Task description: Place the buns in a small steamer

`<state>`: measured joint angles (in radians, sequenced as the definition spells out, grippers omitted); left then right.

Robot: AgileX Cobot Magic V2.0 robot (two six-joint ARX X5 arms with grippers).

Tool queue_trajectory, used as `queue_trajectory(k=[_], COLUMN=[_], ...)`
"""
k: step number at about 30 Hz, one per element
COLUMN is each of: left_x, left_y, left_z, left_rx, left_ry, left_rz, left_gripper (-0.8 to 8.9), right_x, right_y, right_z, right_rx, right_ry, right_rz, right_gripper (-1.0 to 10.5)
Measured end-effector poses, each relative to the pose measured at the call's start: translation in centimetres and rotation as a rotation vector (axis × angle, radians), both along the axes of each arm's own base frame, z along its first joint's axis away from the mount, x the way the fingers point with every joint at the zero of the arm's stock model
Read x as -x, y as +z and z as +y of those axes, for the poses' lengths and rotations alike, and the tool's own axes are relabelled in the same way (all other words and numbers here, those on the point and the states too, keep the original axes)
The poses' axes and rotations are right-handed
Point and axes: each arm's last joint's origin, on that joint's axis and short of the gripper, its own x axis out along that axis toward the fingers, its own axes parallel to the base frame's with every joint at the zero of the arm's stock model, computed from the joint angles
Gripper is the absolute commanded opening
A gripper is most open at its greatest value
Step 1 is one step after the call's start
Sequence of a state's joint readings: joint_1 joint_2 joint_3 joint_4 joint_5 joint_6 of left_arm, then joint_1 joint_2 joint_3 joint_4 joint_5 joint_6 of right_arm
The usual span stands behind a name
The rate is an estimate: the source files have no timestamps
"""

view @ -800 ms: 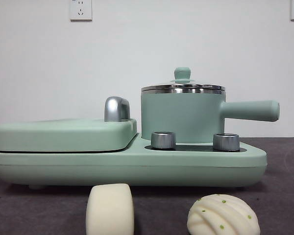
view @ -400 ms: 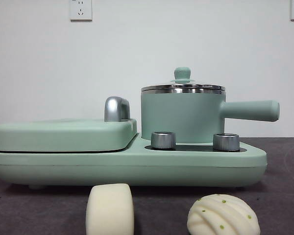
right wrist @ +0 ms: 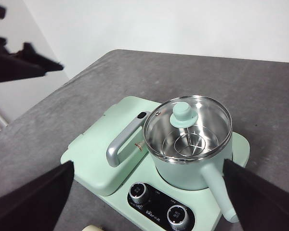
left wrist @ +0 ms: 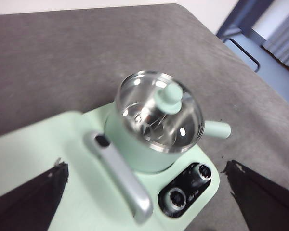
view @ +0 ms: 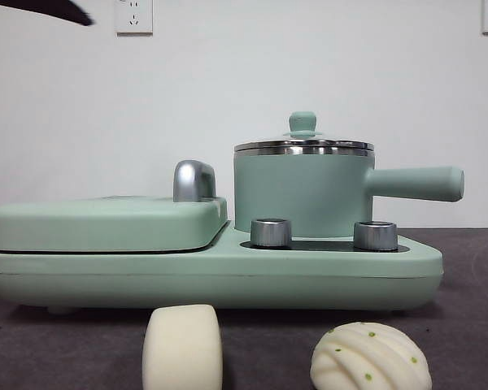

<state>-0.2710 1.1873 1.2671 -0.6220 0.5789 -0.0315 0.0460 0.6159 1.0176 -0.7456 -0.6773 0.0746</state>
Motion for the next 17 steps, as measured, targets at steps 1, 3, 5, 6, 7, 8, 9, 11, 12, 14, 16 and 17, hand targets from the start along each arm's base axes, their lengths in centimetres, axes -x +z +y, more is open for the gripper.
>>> queue_trajectory(k=[1, 3, 5, 6, 7, 8, 9, 11, 12, 14, 16, 17], left_x=[-0.7, -1.9, -3.4, -4.0, -4.6, -5.3, -5.9, -7.0, -7.4, -8.1, -8.7, -9.0], left_y=[0.2, 0.4, 0.6, 0.6, 0.6, 0.5, 0.4, 0.0, -0.2, -0.7, -1.2, -1.5], left_z=[-0.6, -1.7, -3.1, -3.7, -4.2, -4.9, -5.6, -7.1, -7.7, -8.9, -10.1, -10.7], left_rx=[-0.006, -0.016, -0.029, -0.033, -0.035, -0.040, -0.043, -0.051, -0.055, -0.066, -0.089, -0.103], left_ry=[-0.020, -0.053, -0.093, -0.106, -0.118, -0.135, -0.149, -0.180, -0.193, -0.212, -0.217, -0.215], left_rz=[-0.003, -0.006, -0.013, -0.012, -0.011, -0.010, -0.007, 0.001, 0.006, 0.013, 0.007, 0.003], left_gripper=[5.31, 5.31, 5.31, 5.31, 5.30, 5.30, 5.30, 5.30, 5.30, 5.30, 5.30, 5.30], right_x=[0.0, 0.0, 0.0, 0.0, 0.0, 0.0, 0.0, 0.0, 0.0, 0.0, 0.0, 0.0], right_y=[0.0, 0.0, 0.0, 0.0, 0.0, 0.0, 0.0, 0.0, 0.0, 0.0, 0.0, 0.0], right_z=[0.0, 0.0, 0.0, 0.0, 0.0, 0.0, 0.0, 0.0, 0.0, 0.0, 0.0, 0.0], right_rx=[0.000, 0.000, 0.000, 0.000, 0.000, 0.000, 0.000, 0.000, 0.000, 0.000, 0.000, 0.000], right_ry=[0.000, 0.000, 0.000, 0.000, 0.000, 0.000, 0.000, 0.000, 0.000, 0.000, 0.000, 0.001], right_rz=[0.000, 0.001, 0.002, 0.002, 0.002, 0.002, 0.002, 0.002, 0.002, 0.002, 0.002, 0.002], right_gripper=[4.9, 4.9, 4.9, 4.9, 4.9, 4.9, 4.9, 4.9, 4.9, 4.9, 4.9, 4.9])
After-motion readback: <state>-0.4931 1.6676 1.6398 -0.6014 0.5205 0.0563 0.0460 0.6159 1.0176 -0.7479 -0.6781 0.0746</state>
